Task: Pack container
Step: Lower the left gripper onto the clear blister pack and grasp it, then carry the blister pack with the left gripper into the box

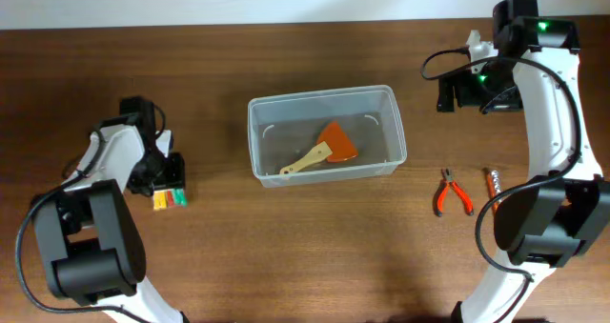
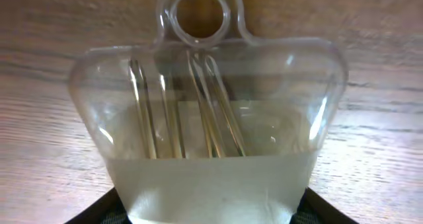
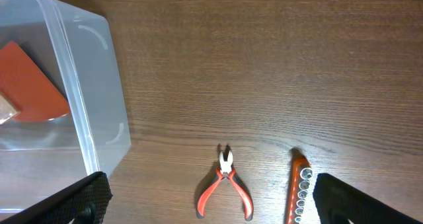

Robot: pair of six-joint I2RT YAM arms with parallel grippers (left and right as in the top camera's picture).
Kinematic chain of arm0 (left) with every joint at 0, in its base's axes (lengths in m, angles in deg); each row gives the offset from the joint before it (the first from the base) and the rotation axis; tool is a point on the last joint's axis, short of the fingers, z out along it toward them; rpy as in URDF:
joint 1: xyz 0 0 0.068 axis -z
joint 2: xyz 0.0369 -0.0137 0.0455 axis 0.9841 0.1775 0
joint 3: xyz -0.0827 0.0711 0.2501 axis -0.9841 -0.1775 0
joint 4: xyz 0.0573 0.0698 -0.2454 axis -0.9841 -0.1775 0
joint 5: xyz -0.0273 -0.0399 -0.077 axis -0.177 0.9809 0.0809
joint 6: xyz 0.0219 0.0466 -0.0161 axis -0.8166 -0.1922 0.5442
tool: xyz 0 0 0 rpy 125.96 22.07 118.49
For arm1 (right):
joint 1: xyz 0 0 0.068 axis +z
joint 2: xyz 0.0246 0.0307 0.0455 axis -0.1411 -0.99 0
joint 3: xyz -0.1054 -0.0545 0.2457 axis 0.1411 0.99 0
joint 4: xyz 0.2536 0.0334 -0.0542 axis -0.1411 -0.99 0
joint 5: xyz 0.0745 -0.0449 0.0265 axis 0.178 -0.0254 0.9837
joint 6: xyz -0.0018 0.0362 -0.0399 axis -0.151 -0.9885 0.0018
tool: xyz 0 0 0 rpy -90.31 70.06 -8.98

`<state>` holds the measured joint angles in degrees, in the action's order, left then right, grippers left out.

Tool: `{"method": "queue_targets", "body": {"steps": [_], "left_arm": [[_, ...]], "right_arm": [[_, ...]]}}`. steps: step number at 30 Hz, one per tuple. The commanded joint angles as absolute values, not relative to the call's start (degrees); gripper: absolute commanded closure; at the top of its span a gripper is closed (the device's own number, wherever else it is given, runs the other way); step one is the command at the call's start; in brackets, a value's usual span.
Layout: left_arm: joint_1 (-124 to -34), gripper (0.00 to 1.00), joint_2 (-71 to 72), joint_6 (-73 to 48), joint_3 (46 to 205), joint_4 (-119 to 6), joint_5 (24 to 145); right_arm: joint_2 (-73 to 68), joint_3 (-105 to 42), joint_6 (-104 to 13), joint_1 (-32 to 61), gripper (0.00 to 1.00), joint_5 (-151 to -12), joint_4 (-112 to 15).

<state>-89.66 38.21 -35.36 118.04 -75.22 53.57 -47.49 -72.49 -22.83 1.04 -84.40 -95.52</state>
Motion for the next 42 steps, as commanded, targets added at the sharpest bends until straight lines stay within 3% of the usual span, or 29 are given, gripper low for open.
{"method": "queue_targets", "body": {"steps": [1, 13, 31, 42], "left_arm": [[-89.7, 0.65, 34.5, -35.2, 121.9, -75.6, 54.2], [-88.1, 0.65, 25.7, -35.0, 134.4, -81.5, 61.1], [-61.6, 0.66, 21.9, -29.9, 146.2, -79.5, 62.3], [-52.8, 0.67, 26.2, -25.1, 146.2, -74.3, 61.6]], "right_arm": [[-47.1, -72.2, -23.2, 1.0, 0.01, -83.9, -95.7], [-47.1, -72.2, -23.2, 1.0, 0.01, -83.9, -95.3], [-47.1, -72.2, -23.2, 1.0, 0.01, -83.8, -95.5], [-47.1, -72.2, -23.3, 1.0, 0.01, -83.8, -95.9]]}}
